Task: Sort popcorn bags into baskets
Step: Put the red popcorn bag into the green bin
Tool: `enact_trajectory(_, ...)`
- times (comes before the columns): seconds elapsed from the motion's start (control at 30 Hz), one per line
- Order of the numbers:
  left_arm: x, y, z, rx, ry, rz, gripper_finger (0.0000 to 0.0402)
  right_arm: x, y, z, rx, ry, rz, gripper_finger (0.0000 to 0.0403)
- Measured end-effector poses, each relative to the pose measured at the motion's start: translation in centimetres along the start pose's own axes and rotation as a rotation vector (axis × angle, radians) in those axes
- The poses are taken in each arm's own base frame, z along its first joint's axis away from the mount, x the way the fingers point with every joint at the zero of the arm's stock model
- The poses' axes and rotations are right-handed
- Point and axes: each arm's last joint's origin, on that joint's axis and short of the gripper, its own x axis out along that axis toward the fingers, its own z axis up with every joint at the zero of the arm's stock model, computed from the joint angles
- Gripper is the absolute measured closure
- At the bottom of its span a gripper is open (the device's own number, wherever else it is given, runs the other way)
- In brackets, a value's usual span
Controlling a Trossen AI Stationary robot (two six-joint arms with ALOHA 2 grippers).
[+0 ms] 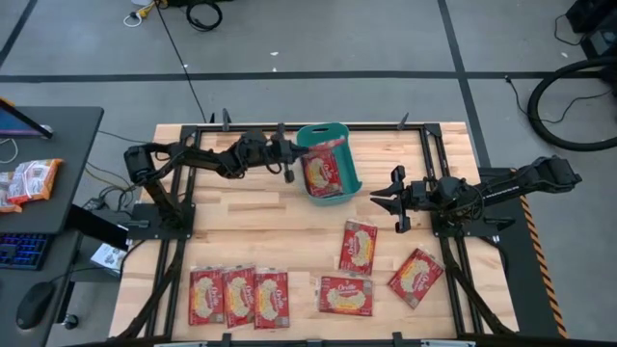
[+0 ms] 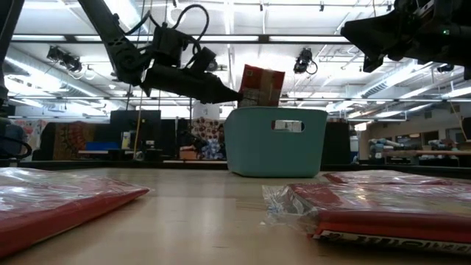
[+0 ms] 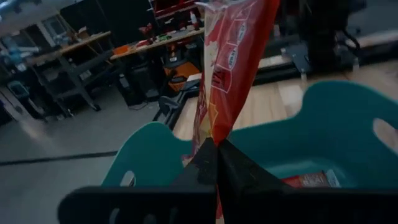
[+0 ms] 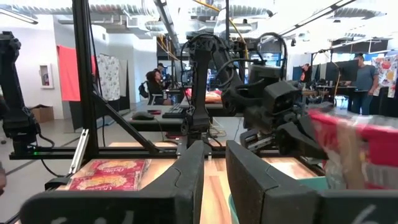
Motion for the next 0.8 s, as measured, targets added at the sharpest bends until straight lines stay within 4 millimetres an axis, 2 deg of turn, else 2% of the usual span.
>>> enact_trajectory(0.3,-0.8,3.1,-1.0,-0.101,-0.008,-0.022,0.0401,0.0,0.0,0.1,0.001,-0.007,0.000,0.0330)
enact_trajectory(0.5,0.0,2.5,-2.5,-0.162,-0.026,-0.071,0.0401,0.0,0.0,0.1,0.001,-0.007,0.000,0.0330)
enact_trajectory(0.8,0.5,2.6,-3.7,-0.219,-0.082,-0.053,0.0401,0.0,0.0,0.1,0.001,-0.006,0.000,0.0330)
